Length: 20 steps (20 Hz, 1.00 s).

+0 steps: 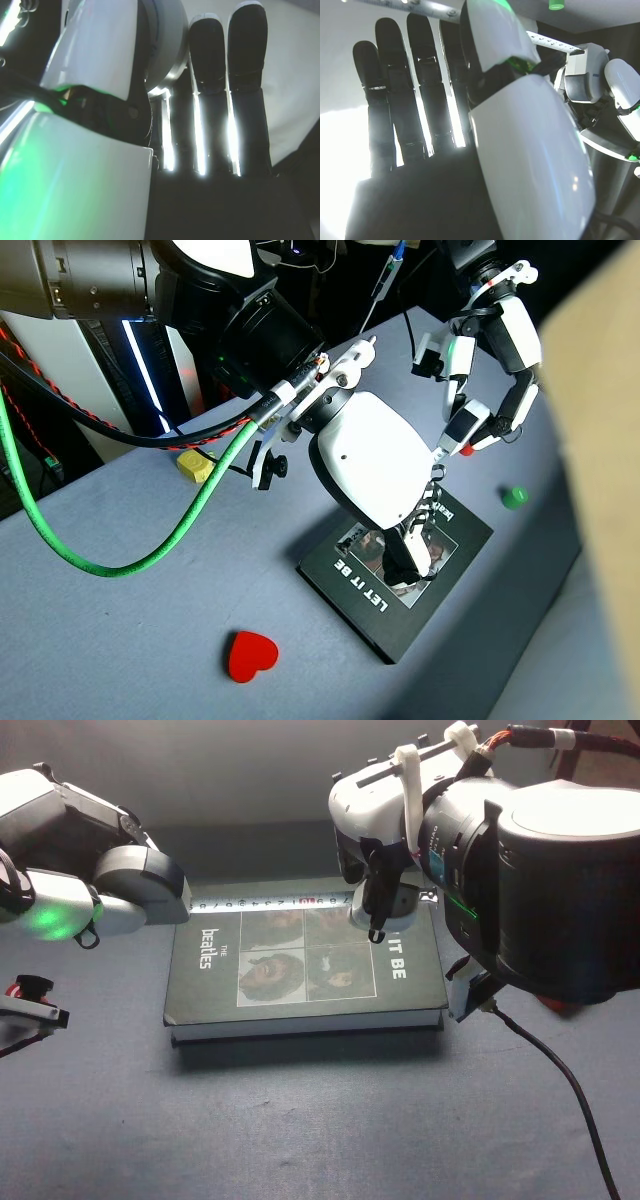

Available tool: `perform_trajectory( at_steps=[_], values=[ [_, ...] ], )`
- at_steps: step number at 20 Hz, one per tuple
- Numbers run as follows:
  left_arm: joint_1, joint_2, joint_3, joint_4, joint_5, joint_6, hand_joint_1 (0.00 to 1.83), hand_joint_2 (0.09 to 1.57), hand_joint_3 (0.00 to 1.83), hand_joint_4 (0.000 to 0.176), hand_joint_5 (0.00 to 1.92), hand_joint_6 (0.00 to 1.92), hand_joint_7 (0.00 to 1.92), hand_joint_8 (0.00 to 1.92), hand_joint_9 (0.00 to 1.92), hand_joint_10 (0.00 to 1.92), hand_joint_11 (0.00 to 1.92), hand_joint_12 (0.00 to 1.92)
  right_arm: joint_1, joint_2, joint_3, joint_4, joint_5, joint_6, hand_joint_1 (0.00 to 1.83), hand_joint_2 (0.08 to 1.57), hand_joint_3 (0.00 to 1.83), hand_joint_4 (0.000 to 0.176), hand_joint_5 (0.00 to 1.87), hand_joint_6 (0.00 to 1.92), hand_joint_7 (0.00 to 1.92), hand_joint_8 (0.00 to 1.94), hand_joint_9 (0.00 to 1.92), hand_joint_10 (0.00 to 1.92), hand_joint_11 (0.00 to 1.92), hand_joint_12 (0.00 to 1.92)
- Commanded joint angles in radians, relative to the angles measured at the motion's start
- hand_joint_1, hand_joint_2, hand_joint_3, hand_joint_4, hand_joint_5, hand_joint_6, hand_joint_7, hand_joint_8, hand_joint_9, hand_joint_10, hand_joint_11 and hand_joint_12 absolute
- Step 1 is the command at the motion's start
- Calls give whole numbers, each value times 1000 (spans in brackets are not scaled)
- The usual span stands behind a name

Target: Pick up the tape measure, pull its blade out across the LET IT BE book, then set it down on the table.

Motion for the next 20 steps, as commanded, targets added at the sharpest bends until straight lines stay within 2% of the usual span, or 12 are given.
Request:
perform_trajectory(
  at_steps=[1, 5, 6, 7, 8, 10, 11, 14, 16, 20],
  values=[
    [-12, -1, 4, 19, -97, -11, 1375, 1121, 0, 0, 896, 923, 984, 964, 920, 1303, 868, 1220, 4, 2, 0, -80, 0, -4, 1021, 1129, 4, 0, 855, 5, 904, 12, 862, 27, 432, 991],
    [-14, -1, 3, 18, -97, -9, 1374, 1122, 0, 0, 897, 923, 969, 981, 926, 1297, 865, 1218, 4, 2, 0, -80, 0, -4, 1022, 1131, 3, 0, 868, 9, 910, 12, 870, 28, 436, 995],
    [-14, -1, 3, 18, -97, -9, 1374, 1123, 0, 0, 904, 921, 970, 979, 913, 1312, 861, 1217, 5, 2, 0, -81, 0, -4, 1168, 1139, 11, 8, 890, 1037, 979, 822, 1003, 58, 563, 1015],
    [-14, -1, 3, 18, -97, -9, 1374, 1123, 0, 0, 904, 921, 970, 979, 913, 1312, 861, 1217, 5, 3, 0, -81, 0, -4, 1168, 1139, 11, 8, 890, 1037, 979, 822, 1003, 58, 563, 1015],
    [-15, -1, 3, 18, -97, -9, 1372, 1127, 1, 0, 913, 923, 946, 1001, 901, 1331, 857, 1226, 5, 3, 0, -81, 1, -5, 1188, 1145, 1, 24, 886, 1087, 969, 997, 1046, 71, 607, 1052],
    [-15, -1, 3, 18, -97, -9, 1371, 1129, 0, 0, 925, 903, 929, 1028, 899, 1337, 861, 1231, 5, 3, 0, -81, 2, -5, 1197, 1135, 0, 36, 919, 1076, 981, 992, 1094, 89, 672, 1114],
    [-15, -1, 3, 18, -97, -9, 1372, 1128, 0, 0, 918, 898, 933, 1034, 906, 1329, 873, 1234, 5, 3, 0, -81, 2, -5, 1199, 1135, 0, 29, 905, 1082, 994, 986, 1105, 94, 687, 1129],
    [-16, -1, 3, 18, -97, -9, 1374, 1125, 0, 0, 924, 874, 939, 1033, 920, 1314, 884, 1226, 5, 3, 0, -82, 3, -5, 1200, 1135, 0, 22, 899, 1075, 1000, 993, 1111, 97, 684, 1136],
    [-16, -2, 3, 19, -97, -9, 1375, 1120, 0, 0, 946, 857, 941, 1021, 925, 1302, 892, 1216, 4, 3, 0, -84, 5, -4, 1197, 1138, 1, 30, 904, 1078, 983, 1009, 1108, 98, 674, 1142],
    [-14, -1, 3, 19, -98, -9, 1375, 1118, 0, 0, 951, 856, 954, 1002, 916, 1307, 874, 1209, -1, 25, -3, -86, 22, -11, 1198, 1139, 1, 24, 901, 1067, 983, 1025, 1111, 100, 669, 1143]
  ],
)
